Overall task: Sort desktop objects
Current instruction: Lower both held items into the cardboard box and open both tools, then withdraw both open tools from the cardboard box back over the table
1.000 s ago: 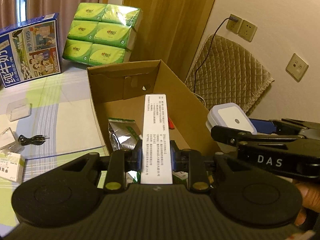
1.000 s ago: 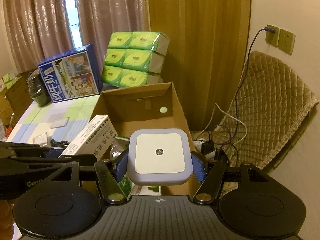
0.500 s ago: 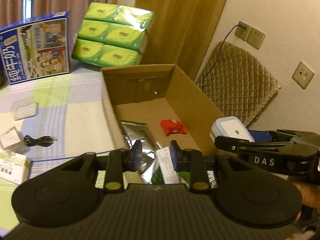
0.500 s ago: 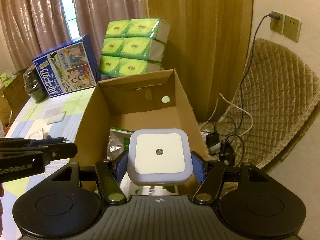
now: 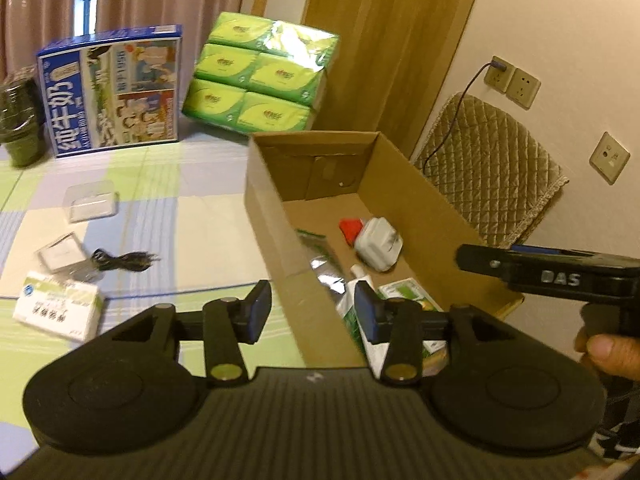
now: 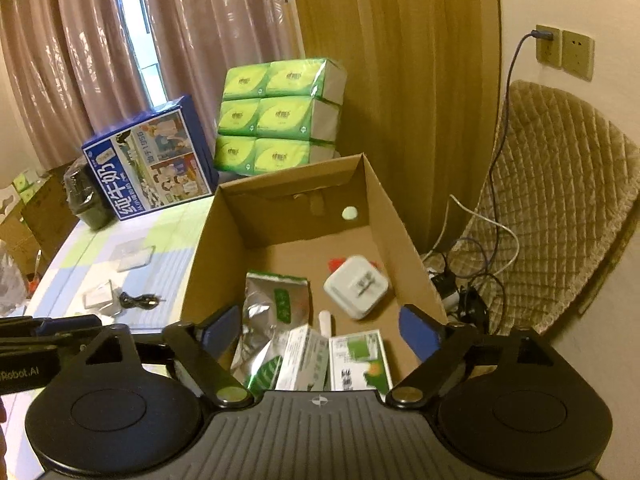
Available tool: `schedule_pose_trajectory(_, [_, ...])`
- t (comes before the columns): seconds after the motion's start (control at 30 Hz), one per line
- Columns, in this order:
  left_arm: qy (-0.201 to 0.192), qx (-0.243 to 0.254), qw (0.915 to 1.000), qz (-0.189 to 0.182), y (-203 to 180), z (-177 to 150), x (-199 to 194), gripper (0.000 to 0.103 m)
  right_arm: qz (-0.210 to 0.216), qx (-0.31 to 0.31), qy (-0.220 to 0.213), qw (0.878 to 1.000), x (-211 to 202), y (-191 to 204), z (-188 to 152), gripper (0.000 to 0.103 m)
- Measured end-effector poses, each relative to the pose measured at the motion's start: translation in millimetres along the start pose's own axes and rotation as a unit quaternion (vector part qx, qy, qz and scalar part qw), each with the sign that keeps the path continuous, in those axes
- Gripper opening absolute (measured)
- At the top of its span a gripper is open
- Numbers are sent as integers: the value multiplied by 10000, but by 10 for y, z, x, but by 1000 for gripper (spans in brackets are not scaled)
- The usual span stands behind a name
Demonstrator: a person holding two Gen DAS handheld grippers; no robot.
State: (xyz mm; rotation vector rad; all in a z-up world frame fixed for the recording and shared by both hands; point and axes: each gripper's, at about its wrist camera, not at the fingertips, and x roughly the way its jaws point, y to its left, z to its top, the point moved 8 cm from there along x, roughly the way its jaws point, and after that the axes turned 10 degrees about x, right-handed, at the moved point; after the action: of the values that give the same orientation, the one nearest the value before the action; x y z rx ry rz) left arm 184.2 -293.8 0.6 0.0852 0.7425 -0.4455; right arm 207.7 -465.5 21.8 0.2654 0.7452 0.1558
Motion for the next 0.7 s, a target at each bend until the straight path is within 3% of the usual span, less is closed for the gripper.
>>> schedule_pose_trajectory(0.23, [-8,2,9997,244,188,-218,-345,68,37,-49,73,10000,-294,149,-305,97])
schedule_pose_trajectory(0.53, [-63,12,9982,601,523,-487,-802,95,204,-49,195,9996,-575,491,-627,101])
schedule_pose_trajectory(0.7, [-28,-44,9972,750,737,-682,-999,101,327,-170,262,9990,-675,756,-776,101])
